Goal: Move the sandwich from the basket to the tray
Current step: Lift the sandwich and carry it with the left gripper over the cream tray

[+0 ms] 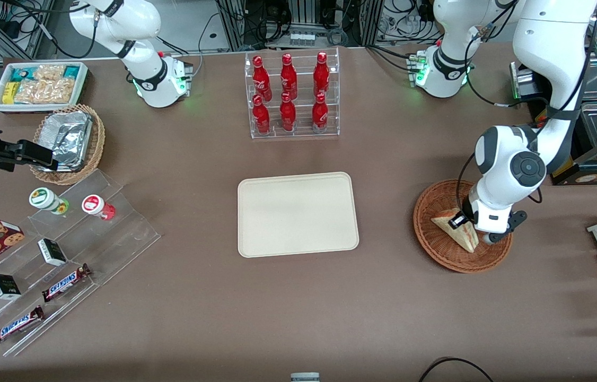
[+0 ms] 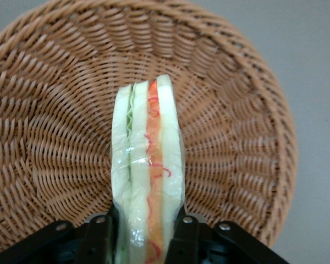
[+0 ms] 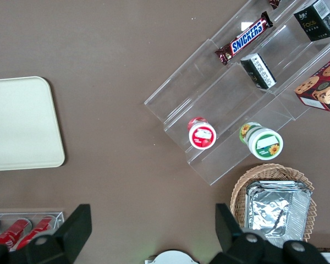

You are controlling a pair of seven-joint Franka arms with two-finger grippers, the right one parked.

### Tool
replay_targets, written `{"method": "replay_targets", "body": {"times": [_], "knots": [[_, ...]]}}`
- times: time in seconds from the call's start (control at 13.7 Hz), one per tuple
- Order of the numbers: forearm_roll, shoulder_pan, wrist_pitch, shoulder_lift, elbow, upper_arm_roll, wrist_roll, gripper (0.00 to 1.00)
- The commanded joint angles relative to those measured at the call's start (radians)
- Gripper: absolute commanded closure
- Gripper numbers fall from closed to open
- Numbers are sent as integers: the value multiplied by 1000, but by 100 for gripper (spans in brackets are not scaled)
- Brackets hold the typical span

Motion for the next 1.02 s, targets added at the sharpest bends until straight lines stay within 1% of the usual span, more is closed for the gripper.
{"method": "replay_targets", "body": {"times": [0.0, 0.07, 0.15, 0.22, 0.36, 0.44, 0.66, 0.73, 0.95], "knots": [[10, -43, -170, -31, 111, 1, -14, 100], [30, -70, -253, -41, 163, 2, -14, 100], [53, -79, -351, -45, 232, -4, -14, 100], [68, -112, -460, -45, 313, -11, -5, 100], [70, -174, -607, -33, 428, -14, 27, 100], [67, -226, -631, -25, 464, -19, 20, 100], [53, -372, -620, -16, 473, -19, -47, 100], [53, -415, -619, 10, 485, -19, -60, 100], [51, -537, -622, 146, 629, -19, -80, 100]]}}
